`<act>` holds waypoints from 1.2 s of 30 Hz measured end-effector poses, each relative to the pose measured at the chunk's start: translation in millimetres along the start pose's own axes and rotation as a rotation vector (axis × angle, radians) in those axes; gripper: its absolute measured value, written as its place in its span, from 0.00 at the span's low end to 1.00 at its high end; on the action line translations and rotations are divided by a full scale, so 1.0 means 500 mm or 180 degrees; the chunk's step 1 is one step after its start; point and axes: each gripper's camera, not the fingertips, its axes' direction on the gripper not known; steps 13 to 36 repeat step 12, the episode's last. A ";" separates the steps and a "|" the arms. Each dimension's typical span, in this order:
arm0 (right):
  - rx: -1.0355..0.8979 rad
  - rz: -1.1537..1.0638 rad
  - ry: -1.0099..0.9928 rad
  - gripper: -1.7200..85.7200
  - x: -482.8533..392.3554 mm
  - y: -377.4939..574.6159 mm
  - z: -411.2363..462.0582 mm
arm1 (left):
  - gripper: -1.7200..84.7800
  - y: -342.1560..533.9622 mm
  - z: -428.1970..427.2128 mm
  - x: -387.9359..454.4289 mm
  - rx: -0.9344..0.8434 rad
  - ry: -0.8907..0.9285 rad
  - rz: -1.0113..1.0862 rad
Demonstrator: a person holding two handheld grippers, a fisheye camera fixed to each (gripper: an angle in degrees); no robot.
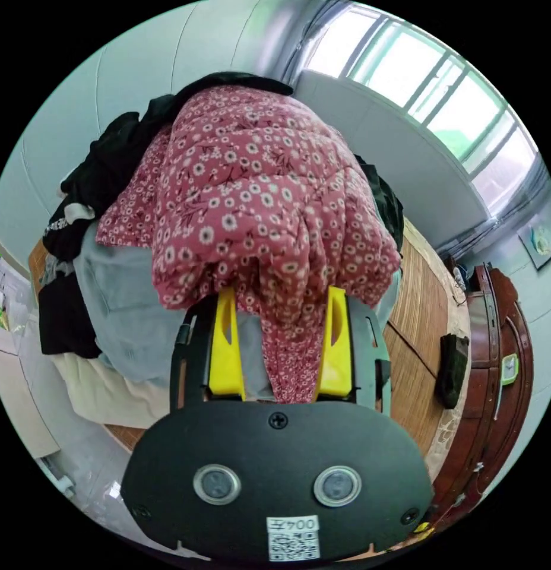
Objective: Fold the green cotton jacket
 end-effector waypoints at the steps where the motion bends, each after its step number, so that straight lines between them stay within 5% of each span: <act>1: -0.0003 -0.0087 0.0091 0.20 -0.018 0.013 0.010 | 0.18 -0.020 -0.001 -0.020 -0.0183 0.0000 -0.0089; 6: 0.0474 -0.0784 0.0667 0.28 -0.116 0.058 0.035 | 0.10 -0.037 -0.087 -0.027 -0.0430 -0.0107 0.0543; 9: 0.0667 -0.1028 0.0765 0.31 -0.160 0.064 0.050 | 0.08 -0.006 -0.202 -0.048 -0.0146 0.0324 0.0810; 12: 0.0543 -0.1336 0.0944 0.24 -0.200 0.064 0.074 | 0.07 0.014 -0.343 -0.074 0.0213 0.0859 0.0921; 36: 0.0543 -0.1336 0.0944 0.24 -0.200 0.064 0.074 | 0.07 0.014 -0.343 -0.074 0.0213 0.0859 0.0921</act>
